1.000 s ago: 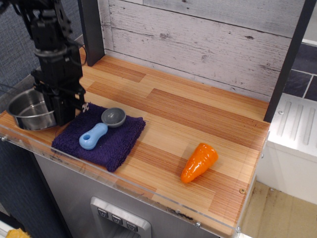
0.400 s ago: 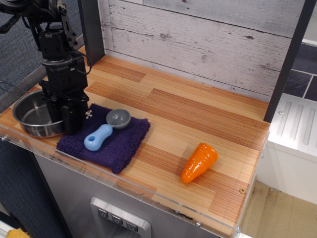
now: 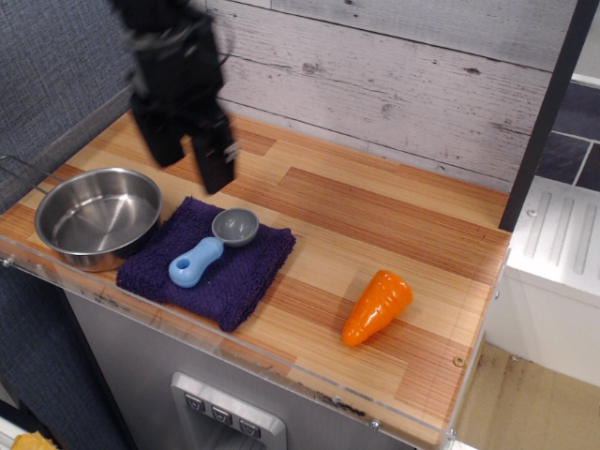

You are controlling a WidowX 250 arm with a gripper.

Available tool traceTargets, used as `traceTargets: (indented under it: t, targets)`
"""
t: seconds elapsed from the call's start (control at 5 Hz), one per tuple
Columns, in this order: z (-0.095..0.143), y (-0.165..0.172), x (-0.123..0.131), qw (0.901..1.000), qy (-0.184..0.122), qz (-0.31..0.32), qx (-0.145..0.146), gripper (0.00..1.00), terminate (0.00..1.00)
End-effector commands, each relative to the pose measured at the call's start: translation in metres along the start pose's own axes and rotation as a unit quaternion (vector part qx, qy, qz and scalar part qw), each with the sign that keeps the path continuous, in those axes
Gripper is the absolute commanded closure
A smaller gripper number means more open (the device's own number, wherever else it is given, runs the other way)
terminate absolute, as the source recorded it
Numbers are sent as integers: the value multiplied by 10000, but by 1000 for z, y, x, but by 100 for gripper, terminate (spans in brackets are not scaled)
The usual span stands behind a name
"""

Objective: Move the metal pot beside the purple towel, on the left side.

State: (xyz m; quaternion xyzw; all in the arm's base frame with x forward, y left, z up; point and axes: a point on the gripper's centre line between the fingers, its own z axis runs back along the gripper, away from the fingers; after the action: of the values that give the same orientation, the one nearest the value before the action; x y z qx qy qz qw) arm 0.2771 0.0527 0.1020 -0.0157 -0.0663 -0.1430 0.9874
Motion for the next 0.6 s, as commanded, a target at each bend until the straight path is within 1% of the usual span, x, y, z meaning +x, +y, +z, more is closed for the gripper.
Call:
traceTargets:
  t: [0.0, 0.2, 0.4]
  targets:
    - [35, -49, 18, 9976, -622, 107, 298, 0, 0]
    - [34, -53, 20, 9964, -624, 525, 240, 0, 0]
    - [33, -53, 17, 9961, -547, 688, 50, 0, 0]
